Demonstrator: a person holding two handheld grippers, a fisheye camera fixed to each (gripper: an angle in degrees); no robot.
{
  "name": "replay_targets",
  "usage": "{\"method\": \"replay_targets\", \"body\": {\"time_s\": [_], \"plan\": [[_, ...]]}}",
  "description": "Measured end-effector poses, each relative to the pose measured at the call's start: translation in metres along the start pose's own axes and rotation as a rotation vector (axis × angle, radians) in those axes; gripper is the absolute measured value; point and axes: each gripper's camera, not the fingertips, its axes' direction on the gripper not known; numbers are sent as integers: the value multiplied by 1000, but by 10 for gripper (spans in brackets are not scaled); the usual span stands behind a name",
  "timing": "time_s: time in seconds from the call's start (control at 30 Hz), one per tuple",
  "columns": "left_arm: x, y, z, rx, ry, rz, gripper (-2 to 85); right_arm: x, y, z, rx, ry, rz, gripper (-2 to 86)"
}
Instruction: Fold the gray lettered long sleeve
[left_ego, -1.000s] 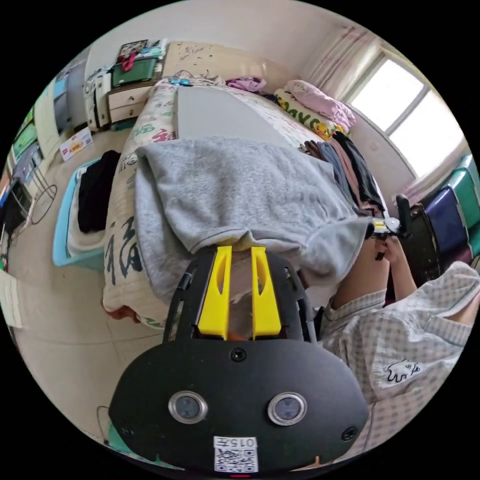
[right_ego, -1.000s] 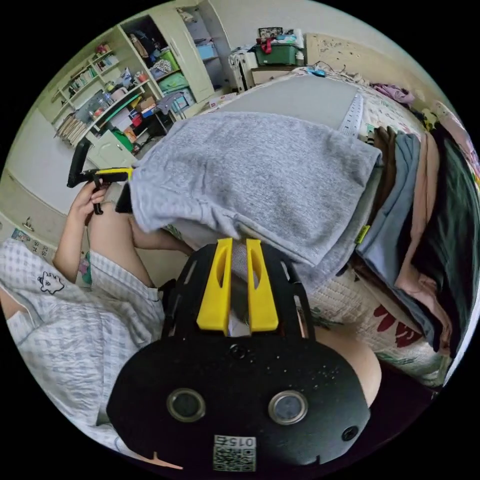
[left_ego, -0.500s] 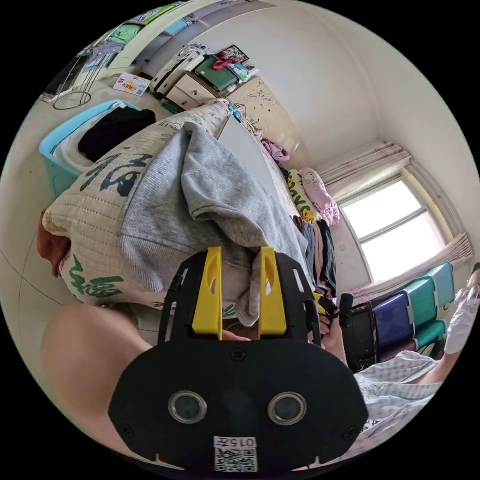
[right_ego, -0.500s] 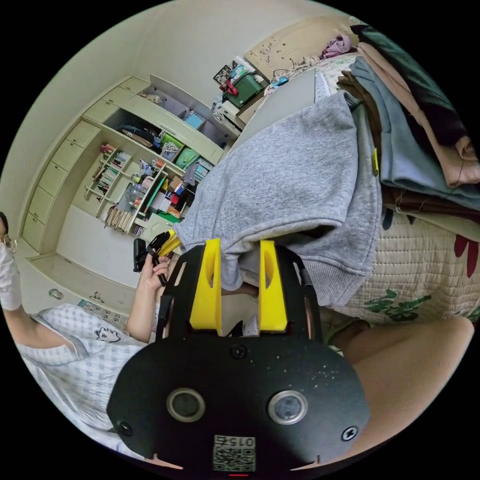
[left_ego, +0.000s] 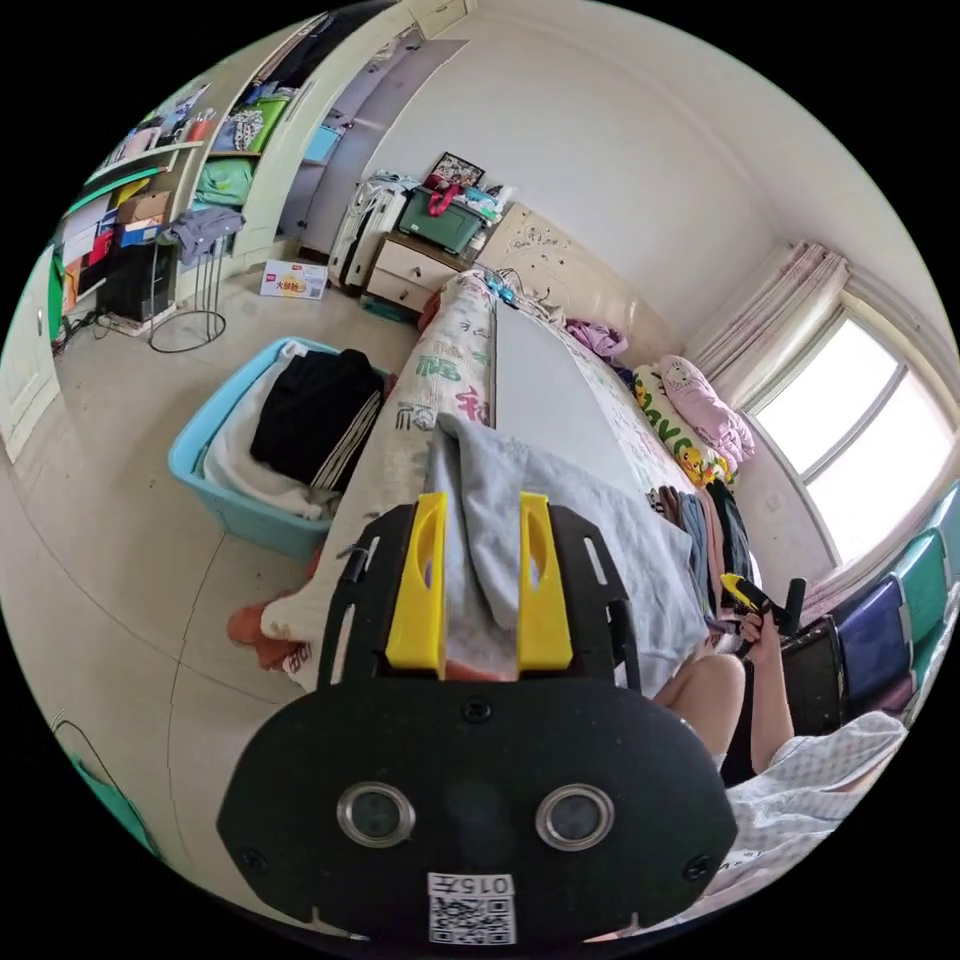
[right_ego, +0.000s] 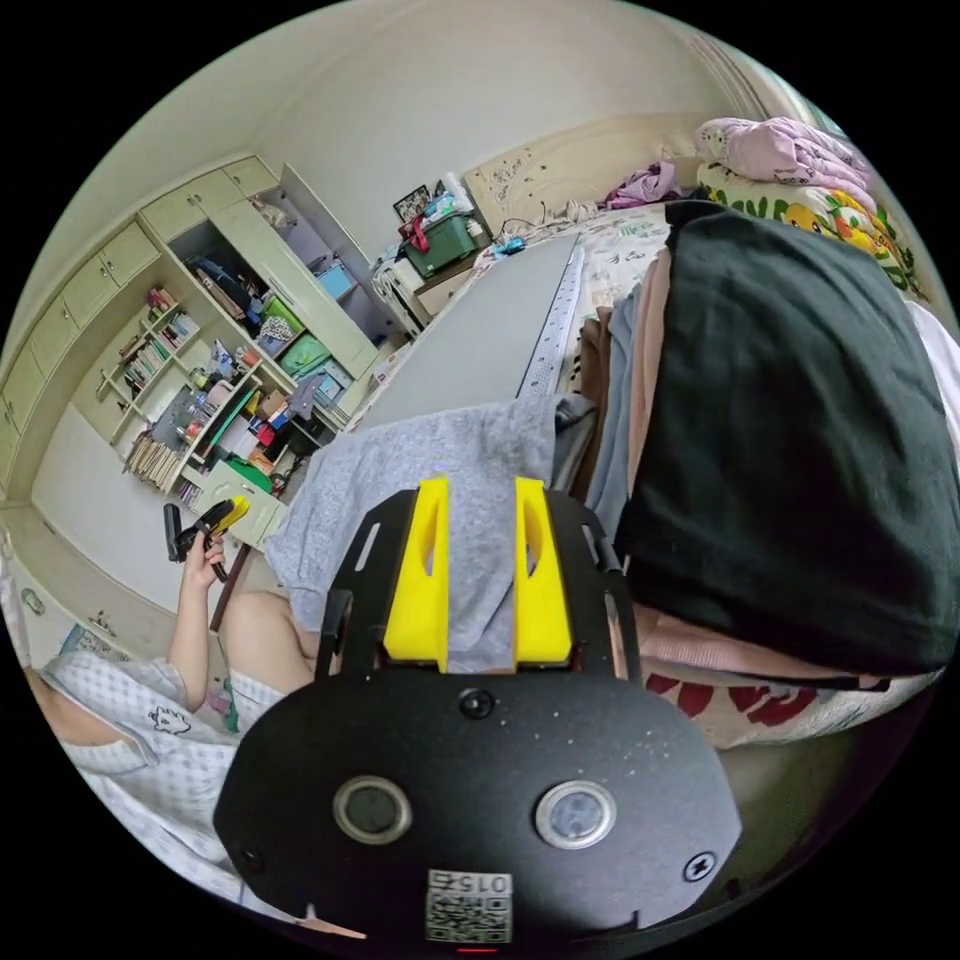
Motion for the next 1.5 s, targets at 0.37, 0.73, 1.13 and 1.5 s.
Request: {"method": "replay_targets", "body": {"time_s": [0.37,0.73,1.13,1.5], "plan": [[-26,-72,152,-221,98,-63,105,11,-83,111,-228,26,-5,83],[20,-79,136,6,-39,97,12,-14,-102,118,-80,171,-58,28],[57,-53,198,-166,-359,239,24,-11,-77,149,-148,364,-141,31],[79,28,70,50,-203,328,61,-13,8,-9,155,243,-243,53]]}}
